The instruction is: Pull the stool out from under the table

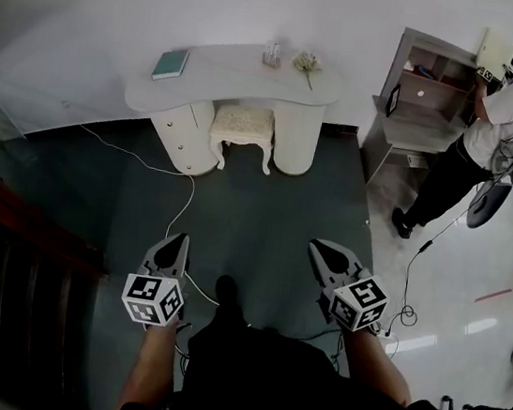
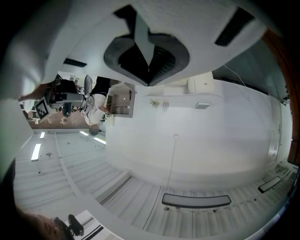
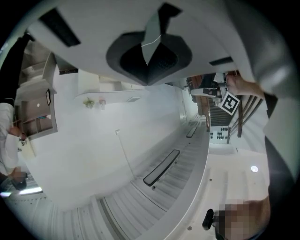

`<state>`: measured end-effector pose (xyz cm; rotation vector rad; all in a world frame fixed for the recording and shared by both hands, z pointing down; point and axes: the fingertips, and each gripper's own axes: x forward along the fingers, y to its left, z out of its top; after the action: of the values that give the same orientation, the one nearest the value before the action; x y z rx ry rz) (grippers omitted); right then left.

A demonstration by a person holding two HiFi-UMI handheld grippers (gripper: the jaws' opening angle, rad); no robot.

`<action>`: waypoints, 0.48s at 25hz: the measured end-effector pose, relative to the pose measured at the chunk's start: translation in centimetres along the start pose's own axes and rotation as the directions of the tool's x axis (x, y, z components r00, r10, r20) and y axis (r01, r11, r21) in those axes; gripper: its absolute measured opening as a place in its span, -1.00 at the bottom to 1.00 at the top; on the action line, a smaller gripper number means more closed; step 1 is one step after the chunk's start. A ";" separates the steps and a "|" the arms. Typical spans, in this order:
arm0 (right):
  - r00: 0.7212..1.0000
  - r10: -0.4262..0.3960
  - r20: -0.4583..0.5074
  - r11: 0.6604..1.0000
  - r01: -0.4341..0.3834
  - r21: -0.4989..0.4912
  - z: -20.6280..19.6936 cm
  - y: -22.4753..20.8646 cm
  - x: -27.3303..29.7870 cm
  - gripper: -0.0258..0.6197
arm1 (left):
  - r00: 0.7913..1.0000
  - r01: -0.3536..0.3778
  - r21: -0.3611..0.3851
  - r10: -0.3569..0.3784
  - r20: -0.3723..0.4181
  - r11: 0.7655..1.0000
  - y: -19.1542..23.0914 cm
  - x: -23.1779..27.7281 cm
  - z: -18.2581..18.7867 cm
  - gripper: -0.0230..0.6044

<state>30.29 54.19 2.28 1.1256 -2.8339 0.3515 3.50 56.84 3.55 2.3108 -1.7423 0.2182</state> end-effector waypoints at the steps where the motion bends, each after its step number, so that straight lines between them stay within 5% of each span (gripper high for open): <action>1: 1.000 -0.003 -0.005 1.000 0.003 0.005 -0.1 -0.3 0.4 -0.91 | 1.000 0.003 -0.002 -0.003 0.001 1.000 0.3 0.6 0.0 -0.89; 12: 0.994 -0.066 -0.085 0.997 0.069 0.035 0.5 -4.9 10.3 -0.91 | 0.994 0.110 -0.048 -0.109 0.016 0.993 7.4 12.5 2.2 -0.89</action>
<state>26.12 43.78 4.27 1.1818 -2.7207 0.4379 -0.17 42.74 5.45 2.3695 -1.6025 0.1388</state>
